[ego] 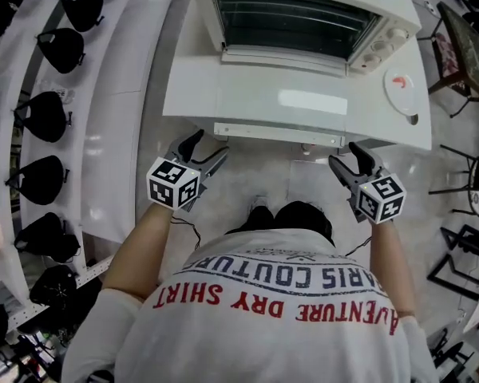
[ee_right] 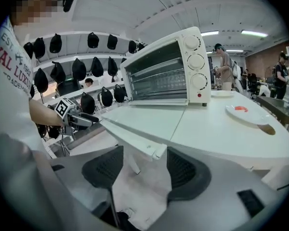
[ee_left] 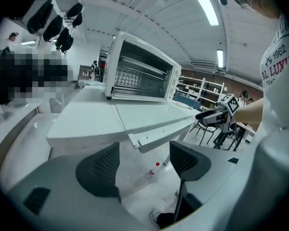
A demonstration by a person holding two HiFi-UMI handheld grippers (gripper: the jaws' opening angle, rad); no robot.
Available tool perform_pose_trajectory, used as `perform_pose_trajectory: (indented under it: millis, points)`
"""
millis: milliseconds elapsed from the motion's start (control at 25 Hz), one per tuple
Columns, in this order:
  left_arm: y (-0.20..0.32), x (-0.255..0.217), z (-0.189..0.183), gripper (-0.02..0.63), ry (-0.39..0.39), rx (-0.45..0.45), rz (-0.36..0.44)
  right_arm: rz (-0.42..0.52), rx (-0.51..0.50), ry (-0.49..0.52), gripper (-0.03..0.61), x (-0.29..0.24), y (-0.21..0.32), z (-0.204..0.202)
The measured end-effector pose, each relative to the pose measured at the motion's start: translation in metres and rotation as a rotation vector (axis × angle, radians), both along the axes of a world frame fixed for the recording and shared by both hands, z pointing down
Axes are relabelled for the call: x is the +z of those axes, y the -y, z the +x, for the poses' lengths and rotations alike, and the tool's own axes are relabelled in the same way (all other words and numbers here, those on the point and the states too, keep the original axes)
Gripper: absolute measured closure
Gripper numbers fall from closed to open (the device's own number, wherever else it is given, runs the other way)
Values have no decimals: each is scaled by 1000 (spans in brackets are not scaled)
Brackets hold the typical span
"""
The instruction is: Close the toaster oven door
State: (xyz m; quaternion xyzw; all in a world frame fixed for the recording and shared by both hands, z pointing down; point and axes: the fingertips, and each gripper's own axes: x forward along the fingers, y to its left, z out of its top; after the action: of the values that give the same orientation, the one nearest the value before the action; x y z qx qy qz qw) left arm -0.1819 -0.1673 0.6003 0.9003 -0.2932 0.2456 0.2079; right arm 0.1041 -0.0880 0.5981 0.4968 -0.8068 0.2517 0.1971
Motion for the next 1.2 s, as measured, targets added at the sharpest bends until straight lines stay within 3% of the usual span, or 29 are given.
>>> perform_pose_trajectory:
  millis: [400, 560, 840, 960, 1200]
  points:
    - [16, 34, 7, 287, 43, 14, -5, -76, 51, -32, 311, 45, 17, -2]
    - [18, 37, 20, 287, 69, 57, 10, -103, 67, -33, 311, 57, 16, -3]
    - [23, 40, 34, 291, 65, 92, 11, -82, 78, -32, 345, 56, 28, -7]
    - [25, 41, 36, 353, 58, 94, 8, -78, 94, -23, 370, 56, 29, -6]
    - [22, 41, 39, 399, 37, 103, -5, -49, 97, -37, 408, 50, 32, -5]
